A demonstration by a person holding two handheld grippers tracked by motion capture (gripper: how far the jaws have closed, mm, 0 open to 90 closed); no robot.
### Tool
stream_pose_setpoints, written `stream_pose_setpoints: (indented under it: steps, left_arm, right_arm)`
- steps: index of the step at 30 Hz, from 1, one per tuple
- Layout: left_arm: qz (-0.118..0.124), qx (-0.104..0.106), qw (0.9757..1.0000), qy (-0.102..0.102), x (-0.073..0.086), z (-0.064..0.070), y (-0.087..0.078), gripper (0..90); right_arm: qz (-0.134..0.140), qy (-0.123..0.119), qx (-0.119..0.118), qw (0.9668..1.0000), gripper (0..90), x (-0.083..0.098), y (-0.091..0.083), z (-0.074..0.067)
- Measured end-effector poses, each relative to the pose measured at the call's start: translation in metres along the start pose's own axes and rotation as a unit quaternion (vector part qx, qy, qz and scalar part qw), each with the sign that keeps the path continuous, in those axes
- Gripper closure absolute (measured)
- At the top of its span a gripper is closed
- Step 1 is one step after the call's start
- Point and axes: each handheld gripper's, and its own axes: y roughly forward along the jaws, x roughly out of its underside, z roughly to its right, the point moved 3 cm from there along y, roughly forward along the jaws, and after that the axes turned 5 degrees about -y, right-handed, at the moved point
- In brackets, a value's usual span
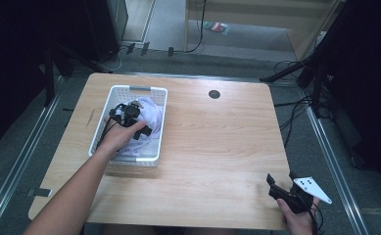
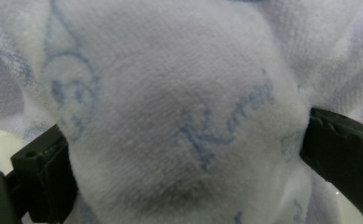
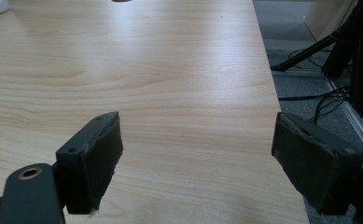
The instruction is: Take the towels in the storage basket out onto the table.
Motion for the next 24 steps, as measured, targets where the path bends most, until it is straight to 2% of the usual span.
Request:
stream_pose_setpoints:
  steps: [5, 8, 12, 14, 15, 19, 24]
  left_arm:
    - [0.003, -0.005, 1.0, 0.006, 0.001, 0.001, 0.002, 0.3]
    - [0.005, -0.001, 1.0, 0.005, 0.002, 0.0, 0.002, 1.3]
    - [0.008, -0.001, 0.9999, 0.006, 0.002, -0.004, -0.002, 9.7]
    - [0.012, 0.001, 0.9999, 0.009, 0.003, -0.006, -0.005, 17.2]
    - [0.014, 0.002, 0.9998, 0.01, 0.003, -0.007, -0.006, 23.8]
    - [0.02, 0.001, 0.9998, 0.004, 0.003, -0.013, -0.01, 40.2]
    - [0.022, -0.012, 0.9996, 0.008, 0.002, -0.011, -0.012, 57.8]
  right_arm:
    - [-0.001, -0.001, 0.001, 1.0, 16.6, 0.0, 0.0, 0.0]
    - [-0.001, 0.0, 0.001, 1.0, 16.6, 0.0, 0.0, 0.0]
    - [-0.001, 0.0, 0.002, 1.0, 16.7, 0.0, 0.0, 0.0]
    - [-0.001, 0.0, 0.002, 1.0, 16.7, 0.0, 0.0, 0.0]
    - [-0.001, 0.0, 0.002, 1.0, 16.7, 0.0, 0.0, 0.0]
    - [-0.001, 0.0, 0.002, 1.0, 16.7, 0.0, 0.0, 0.0]
    - [-0.001, 0.0, 0.002, 1.0, 16.7, 0.0, 0.0, 0.0]
